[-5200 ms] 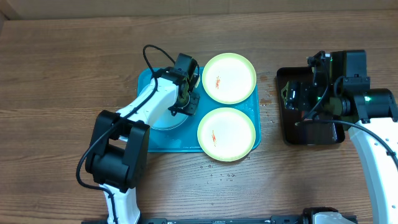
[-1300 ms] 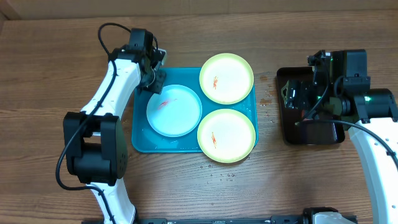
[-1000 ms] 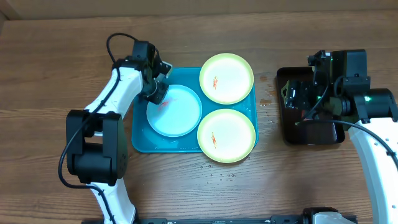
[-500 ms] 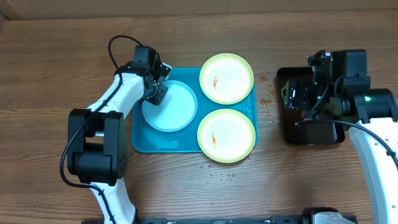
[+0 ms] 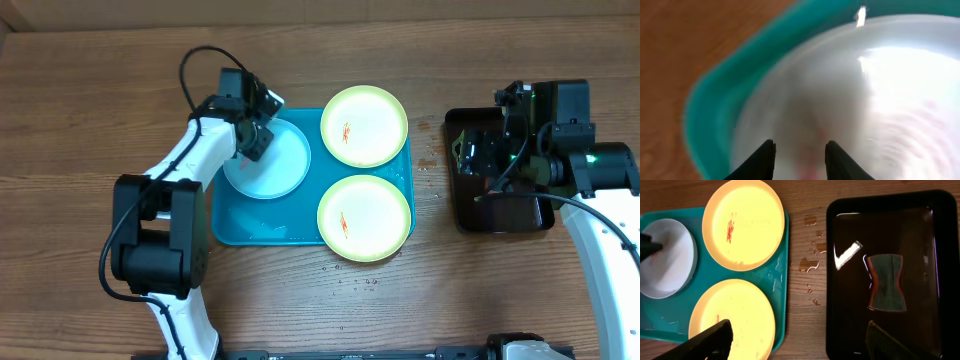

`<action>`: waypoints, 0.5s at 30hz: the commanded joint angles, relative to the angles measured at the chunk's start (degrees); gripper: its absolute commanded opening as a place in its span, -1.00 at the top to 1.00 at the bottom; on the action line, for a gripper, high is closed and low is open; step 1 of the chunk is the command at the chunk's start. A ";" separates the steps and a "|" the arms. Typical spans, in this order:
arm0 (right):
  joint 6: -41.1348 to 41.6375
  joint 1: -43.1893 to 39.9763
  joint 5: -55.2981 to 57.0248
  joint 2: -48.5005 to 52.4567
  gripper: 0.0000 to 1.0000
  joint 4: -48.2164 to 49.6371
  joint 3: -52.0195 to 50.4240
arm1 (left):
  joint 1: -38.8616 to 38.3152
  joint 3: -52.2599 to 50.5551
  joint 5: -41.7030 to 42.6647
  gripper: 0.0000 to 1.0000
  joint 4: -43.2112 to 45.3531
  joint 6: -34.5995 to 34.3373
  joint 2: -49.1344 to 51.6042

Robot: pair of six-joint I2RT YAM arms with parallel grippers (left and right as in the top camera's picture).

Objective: Clean dirty plates on tray and stack at the side

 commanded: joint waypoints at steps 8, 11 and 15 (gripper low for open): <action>0.04 0.11 0.13 0.00 -0.74 0.15 1.60 | -6.34 11.85 17.59 0.25 -26.75 -19.85 -1.73; 0.04 0.11 0.13 0.00 -0.74 0.13 1.60 | -6.69 10.29 17.81 0.24 -31.06 -36.09 -1.64; 0.07 0.11 0.11 0.00 -0.74 0.15 1.60 | -6.71 6.01 14.78 0.28 -31.69 -52.33 -1.64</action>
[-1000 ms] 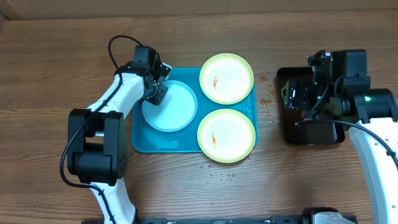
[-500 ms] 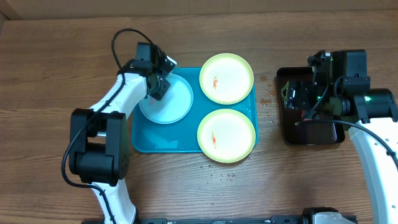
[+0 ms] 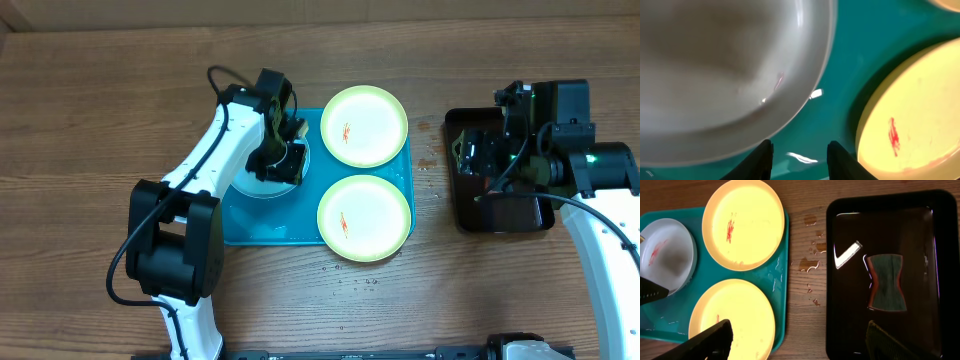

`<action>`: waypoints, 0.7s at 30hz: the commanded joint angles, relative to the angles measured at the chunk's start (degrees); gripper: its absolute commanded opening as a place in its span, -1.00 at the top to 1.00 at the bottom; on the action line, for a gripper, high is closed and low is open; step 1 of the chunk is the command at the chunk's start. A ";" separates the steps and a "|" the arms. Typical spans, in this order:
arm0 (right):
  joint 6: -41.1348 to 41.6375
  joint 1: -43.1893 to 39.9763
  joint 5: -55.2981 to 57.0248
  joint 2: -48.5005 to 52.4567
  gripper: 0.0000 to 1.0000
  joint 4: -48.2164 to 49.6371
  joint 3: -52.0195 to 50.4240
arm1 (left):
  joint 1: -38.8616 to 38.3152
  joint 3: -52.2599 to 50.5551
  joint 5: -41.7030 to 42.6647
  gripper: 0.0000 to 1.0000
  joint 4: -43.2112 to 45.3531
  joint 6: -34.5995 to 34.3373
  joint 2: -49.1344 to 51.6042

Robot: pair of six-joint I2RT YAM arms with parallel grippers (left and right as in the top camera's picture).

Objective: Clean dirty plates on tray and stack at the side

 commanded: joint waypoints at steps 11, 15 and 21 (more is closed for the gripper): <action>0.07 0.13 0.15 -0.02 -0.74 0.11 1.60 | 0.09 -6.27 -13.05 0.29 0.57 -37.51 -1.25; 0.04 0.13 0.15 -0.02 -0.74 0.13 1.60 | -0.09 -6.32 -18.60 0.25 0.55 -38.93 -1.22; 0.07 0.13 0.15 -0.02 -0.74 0.04 1.60 | -0.28 -6.45 -26.88 0.24 0.33 -38.14 -1.22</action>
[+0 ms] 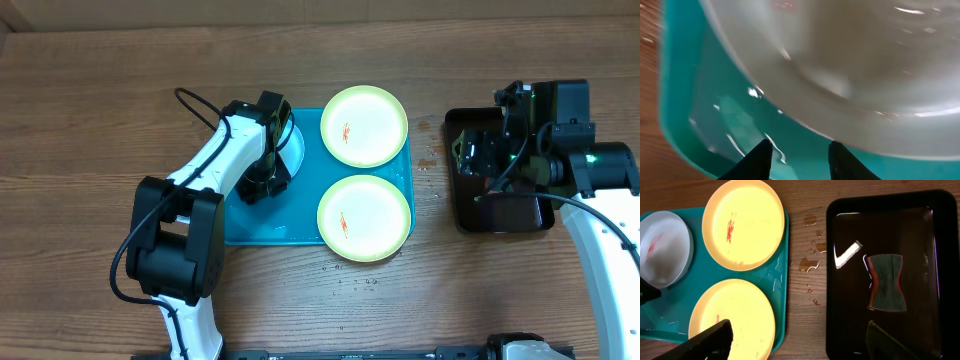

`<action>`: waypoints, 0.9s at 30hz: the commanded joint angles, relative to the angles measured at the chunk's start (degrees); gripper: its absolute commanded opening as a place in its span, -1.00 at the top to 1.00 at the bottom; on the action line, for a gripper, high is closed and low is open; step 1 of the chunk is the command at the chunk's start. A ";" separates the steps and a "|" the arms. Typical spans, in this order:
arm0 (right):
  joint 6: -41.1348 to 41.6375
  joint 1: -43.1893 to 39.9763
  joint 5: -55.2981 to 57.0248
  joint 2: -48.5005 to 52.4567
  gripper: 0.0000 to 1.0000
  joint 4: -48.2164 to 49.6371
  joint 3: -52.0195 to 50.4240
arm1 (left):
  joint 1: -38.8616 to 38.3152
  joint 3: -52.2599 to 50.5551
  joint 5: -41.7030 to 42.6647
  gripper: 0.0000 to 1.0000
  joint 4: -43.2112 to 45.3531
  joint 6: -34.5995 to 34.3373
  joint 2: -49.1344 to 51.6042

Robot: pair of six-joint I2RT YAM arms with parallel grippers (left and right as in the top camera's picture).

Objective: Clean dirty plates on tray and stack at the side

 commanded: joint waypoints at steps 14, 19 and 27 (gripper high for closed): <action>7.32 -2.27 1.44 3.37 -0.69 0.33 1.62 | -0.81 8.79 11.58 0.79 0.85 31.93 -1.75; 7.32 -4.28 1.27 9.86 -0.52 0.37 1.62 | -1.16 9.01 18.93 0.47 4.52 39.10 -1.70; 6.38 -7.37 1.57 12.87 -0.55 2.82 1.62 | -2.49 7.78 17.33 0.34 8.50 43.98 -0.76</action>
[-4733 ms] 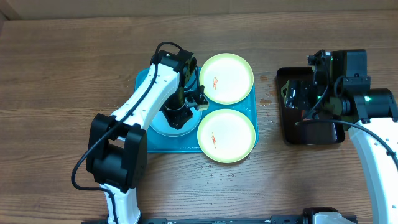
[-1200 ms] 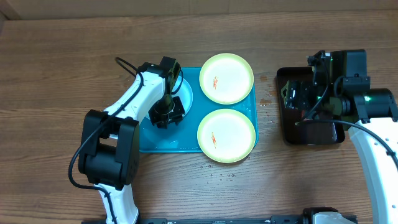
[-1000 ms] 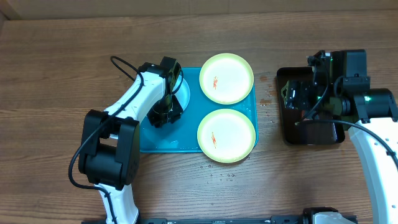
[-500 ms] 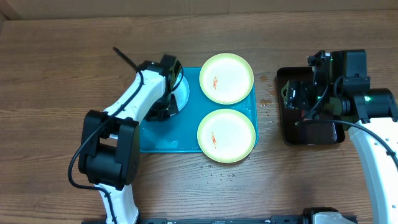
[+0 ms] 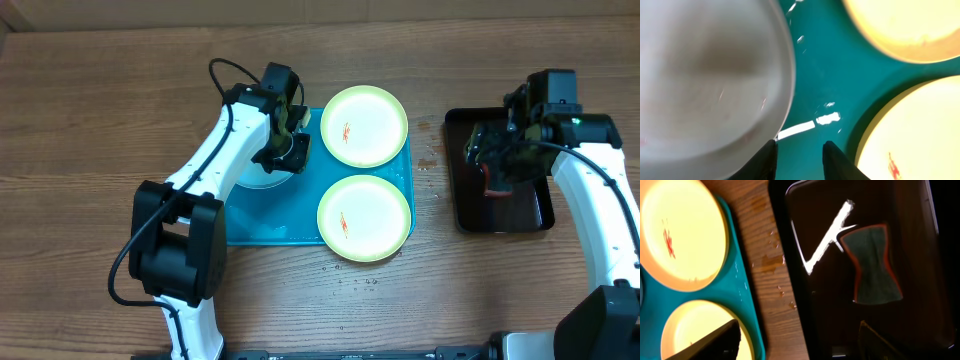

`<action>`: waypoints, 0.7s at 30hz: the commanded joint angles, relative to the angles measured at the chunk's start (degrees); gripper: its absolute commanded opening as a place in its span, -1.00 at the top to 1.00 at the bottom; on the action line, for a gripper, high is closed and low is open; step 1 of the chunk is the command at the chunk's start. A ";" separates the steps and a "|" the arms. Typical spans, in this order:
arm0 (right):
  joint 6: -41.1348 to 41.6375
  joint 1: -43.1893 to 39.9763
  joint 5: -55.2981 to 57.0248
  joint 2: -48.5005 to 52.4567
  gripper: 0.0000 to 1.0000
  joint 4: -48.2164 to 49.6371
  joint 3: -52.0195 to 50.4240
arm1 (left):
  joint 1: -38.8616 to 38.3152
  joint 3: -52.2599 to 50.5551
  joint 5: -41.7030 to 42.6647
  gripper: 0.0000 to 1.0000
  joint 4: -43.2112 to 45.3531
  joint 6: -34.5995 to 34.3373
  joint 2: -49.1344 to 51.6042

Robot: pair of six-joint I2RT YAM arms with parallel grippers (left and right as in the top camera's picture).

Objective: Clean dirty plates on tray and stack at the side

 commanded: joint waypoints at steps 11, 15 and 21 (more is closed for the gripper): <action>-5.46 -3.23 0.44 2.19 -0.57 2.49 1.36 | -0.52 -3.08 -4.00 0.50 8.59 3.54 2.43; -6.84 -3.39 0.46 4.31 -0.57 2.99 1.36 | -0.52 -3.08 -6.36 0.49 9.79 3.58 2.51; -6.80 -3.65 0.42 5.73 -0.57 3.78 1.36 | -0.52 -3.08 -6.88 0.41 10.56 3.87 2.51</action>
